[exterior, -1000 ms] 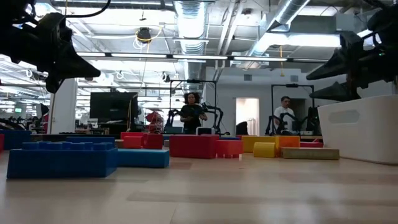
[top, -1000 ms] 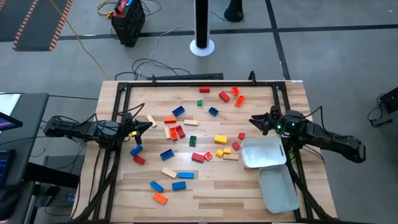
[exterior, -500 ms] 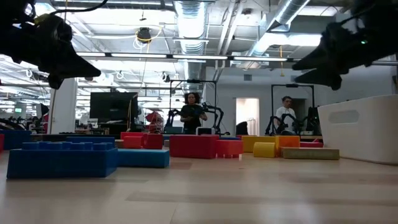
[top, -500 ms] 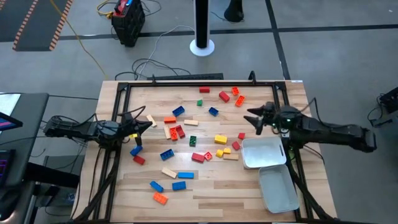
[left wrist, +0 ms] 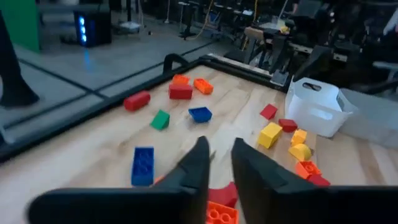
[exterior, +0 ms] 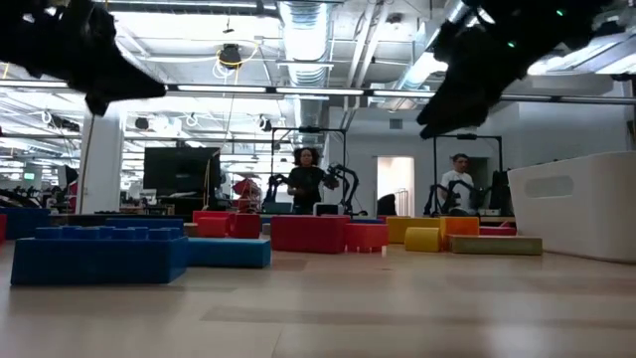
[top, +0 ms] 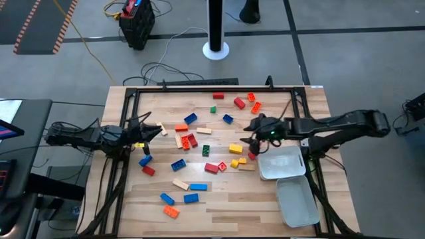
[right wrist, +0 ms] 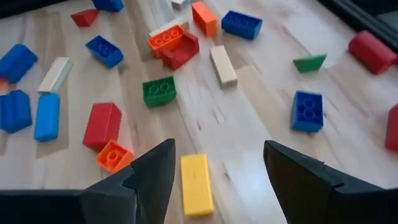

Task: Sort blocks by size
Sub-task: Put the yellow block into the white bin

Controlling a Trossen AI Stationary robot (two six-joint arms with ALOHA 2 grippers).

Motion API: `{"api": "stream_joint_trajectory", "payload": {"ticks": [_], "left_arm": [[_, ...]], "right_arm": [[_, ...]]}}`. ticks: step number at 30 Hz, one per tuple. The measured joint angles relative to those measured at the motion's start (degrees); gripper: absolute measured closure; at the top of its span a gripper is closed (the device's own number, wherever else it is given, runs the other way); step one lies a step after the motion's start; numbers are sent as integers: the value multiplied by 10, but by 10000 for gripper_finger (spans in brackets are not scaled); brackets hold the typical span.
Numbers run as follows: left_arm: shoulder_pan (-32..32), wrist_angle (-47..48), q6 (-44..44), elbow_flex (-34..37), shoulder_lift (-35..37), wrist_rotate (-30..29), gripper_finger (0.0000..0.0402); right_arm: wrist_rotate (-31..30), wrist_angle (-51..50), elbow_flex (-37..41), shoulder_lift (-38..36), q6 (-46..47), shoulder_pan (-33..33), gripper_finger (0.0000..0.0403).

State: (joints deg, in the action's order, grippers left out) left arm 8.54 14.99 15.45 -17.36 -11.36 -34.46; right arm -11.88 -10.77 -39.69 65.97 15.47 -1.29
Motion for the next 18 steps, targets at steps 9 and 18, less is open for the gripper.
{"api": "stream_joint_trajectory", "payload": {"ticks": [9, 18], "left_arm": [[0, 7, -8, -26, -100, 91, 229], [0, 6, -28, -51, -226, 83, 213]], "right_arm": [[-39, -12, -84, 64, 5, 43, 132], [-67, -26, -99, 65, 40, 82, 132]]}}
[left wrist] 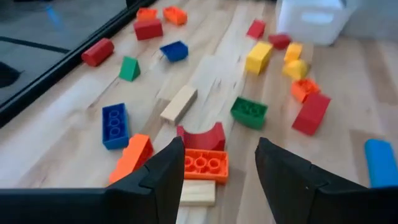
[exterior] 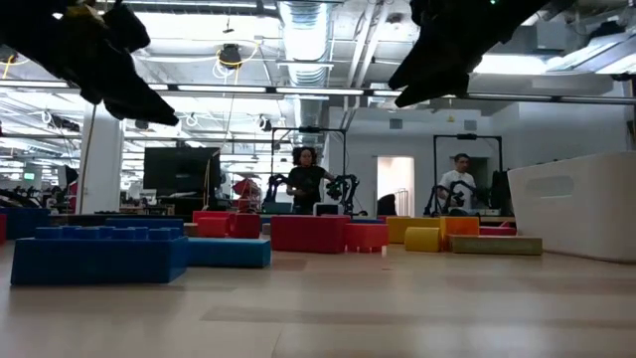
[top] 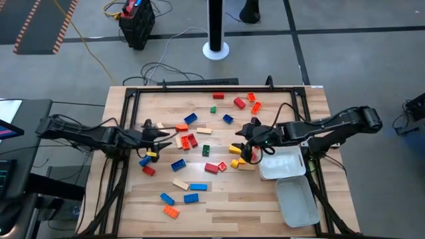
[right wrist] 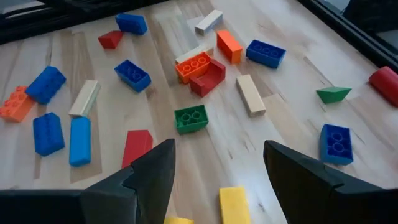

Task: Sort blocks by size
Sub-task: Put the yellow block into the white bin

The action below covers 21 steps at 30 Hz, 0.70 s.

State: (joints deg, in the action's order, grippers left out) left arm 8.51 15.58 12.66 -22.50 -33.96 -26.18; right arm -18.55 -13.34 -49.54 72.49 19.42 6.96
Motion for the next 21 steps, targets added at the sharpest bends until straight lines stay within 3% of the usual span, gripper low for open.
{"api": "stream_joint_trajectory", "payload": {"ticks": [7, 17, 21], "left_arm": [[0, -1, -13, -7, -47, -19, 213], [0, -1, -21, -7, -46, -24, 213], [0, 0, -21, -7, -46, -24, 213]], "right_arm": [[0, -27, -28, 53, 1, 16, 132], [9, -267, -198, 237, -11, 3, 132], [53, -306, -225, 285, -20, -20, 132]]}}
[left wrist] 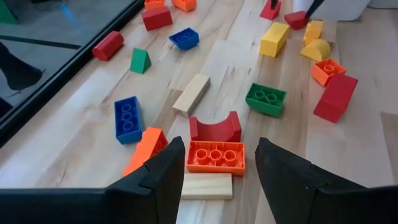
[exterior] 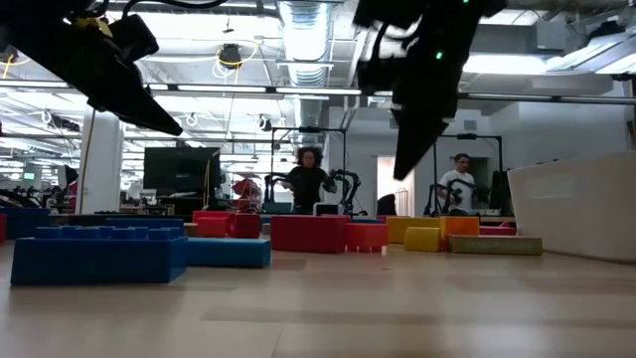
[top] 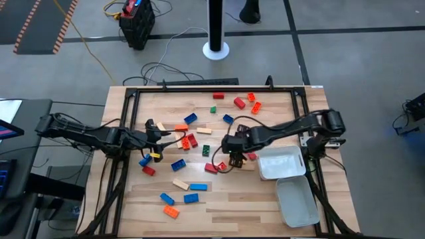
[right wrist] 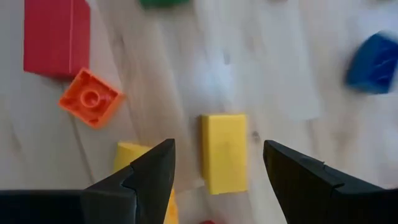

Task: Sort blocks by size
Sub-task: Put the yellow block into the white bin

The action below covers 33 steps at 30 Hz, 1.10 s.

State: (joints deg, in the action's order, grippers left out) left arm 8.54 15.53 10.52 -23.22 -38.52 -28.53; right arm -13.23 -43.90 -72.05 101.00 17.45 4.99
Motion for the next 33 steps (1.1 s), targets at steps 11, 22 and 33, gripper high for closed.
{"api": "stream_joint_trajectory", "payload": {"ticks": [11, 22, 33], "left_arm": [[8, 6, 11, 0, 0, 0, 213], [8, 6, 13, 0, 0, 0, 213], [8, -4, -11, 0, 0, -5, 213]], "right_arm": [[29, -5, 0, 34, -28, -28, 132], [39, 30, 38, 34, -36, -34, 132], [42, 41, 74, 33, -23, -41, 172]]}}
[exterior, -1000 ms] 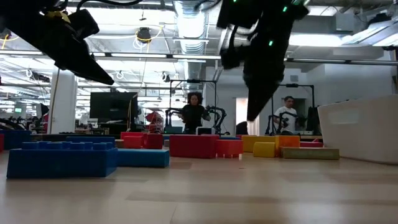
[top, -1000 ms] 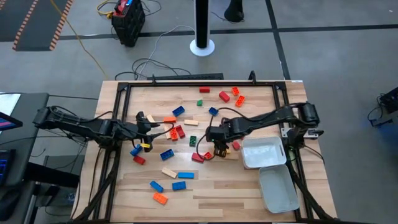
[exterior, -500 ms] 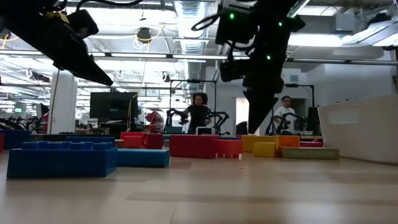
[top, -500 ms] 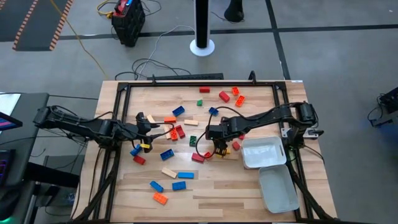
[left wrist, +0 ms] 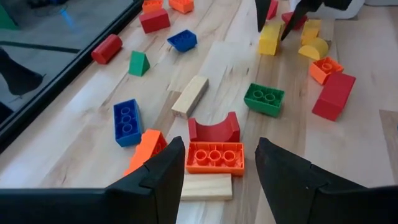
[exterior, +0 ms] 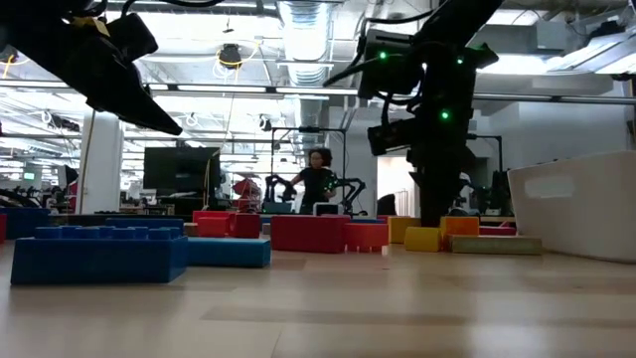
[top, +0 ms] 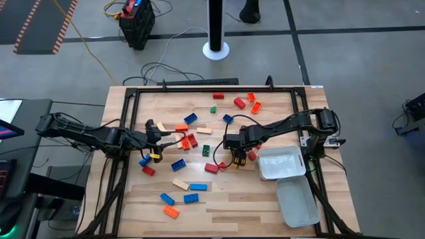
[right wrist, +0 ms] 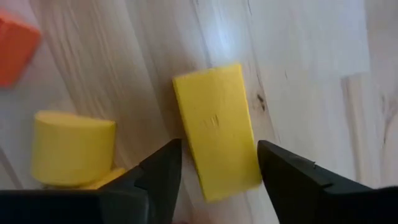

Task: Sort blocks by size
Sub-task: Put the yellow block into the white bin

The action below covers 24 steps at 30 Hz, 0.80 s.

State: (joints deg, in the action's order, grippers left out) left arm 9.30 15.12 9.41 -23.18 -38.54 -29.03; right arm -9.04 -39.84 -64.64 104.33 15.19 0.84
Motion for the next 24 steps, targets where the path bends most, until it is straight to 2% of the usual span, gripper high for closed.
{"api": "stream_joint_trajectory", "payload": {"ticks": [8, 14, 17, 24], "left_arm": [[0, -16, -17, 0, 0, -1, 213], [0, -13, -26, 0, 0, -2, 213], [0, -14, -28, 0, 0, -1, 213], [0, -28, -50, 0, 0, -6, 213]], "right_arm": [[1, -8, -1, -3, -3, -4, 249], [1, -29, -1, -14, 0, -4, 249], [-2, -72, -10, -24, 18, -4, 249], [-39, -189, -48, -108, 87, 45, 249]]}}
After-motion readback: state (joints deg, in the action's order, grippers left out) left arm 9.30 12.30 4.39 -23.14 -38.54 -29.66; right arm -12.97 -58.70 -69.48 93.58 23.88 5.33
